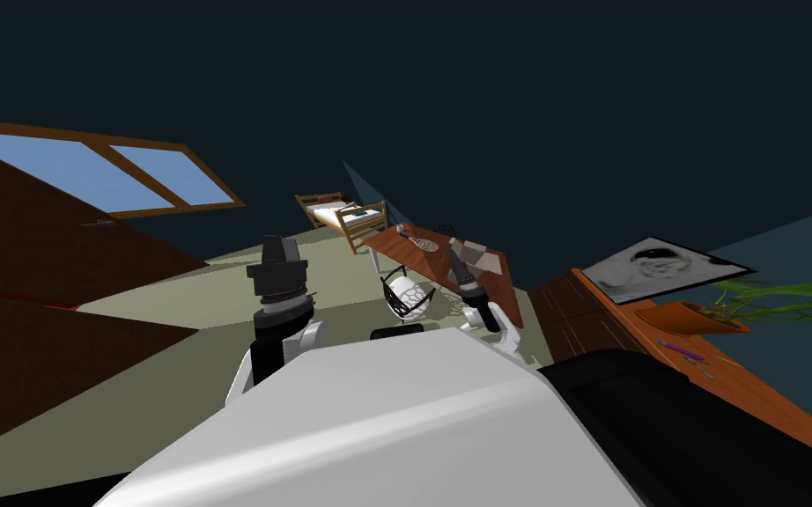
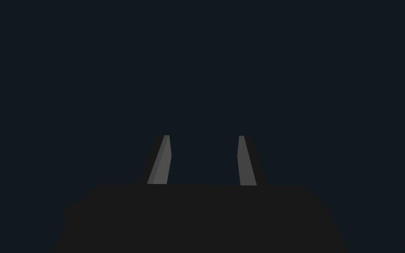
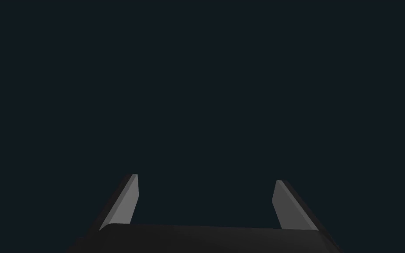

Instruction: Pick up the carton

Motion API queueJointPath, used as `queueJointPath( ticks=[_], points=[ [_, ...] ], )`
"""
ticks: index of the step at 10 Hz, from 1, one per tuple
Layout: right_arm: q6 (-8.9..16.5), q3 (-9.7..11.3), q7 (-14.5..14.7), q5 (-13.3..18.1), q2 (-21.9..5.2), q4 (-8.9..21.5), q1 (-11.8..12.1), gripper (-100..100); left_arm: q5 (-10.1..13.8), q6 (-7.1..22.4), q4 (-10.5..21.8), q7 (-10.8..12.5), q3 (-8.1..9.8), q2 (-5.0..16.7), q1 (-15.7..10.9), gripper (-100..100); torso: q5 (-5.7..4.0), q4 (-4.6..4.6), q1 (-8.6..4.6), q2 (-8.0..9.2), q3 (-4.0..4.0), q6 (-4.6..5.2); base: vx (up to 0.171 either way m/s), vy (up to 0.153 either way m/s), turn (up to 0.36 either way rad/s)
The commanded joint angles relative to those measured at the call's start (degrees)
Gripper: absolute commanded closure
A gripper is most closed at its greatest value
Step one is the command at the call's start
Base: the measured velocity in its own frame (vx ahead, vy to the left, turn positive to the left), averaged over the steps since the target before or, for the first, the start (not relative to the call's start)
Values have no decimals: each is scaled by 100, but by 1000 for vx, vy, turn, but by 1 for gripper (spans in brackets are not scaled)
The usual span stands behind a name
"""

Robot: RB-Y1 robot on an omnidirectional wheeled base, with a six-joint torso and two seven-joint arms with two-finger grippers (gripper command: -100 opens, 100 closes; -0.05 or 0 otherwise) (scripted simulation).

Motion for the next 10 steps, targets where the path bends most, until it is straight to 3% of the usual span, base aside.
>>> queueJointPath(
  ticks=[1, 10],
  points=[
    [56, -16, 128, 103, -286, 210, -121, -100, 0, 0, 0, 0, 0, 0, 0, 0, 0, 0, 0, 0, 0, 0, 30, 126, 1],
    [181, -93, 602, 480, -1646, 1007, -458, -100, 0, 0, 0, 0, 0, 0, 0, 0, 3, 1, 16, 4, 2, 0, 18, 125, -2]
  ],
)
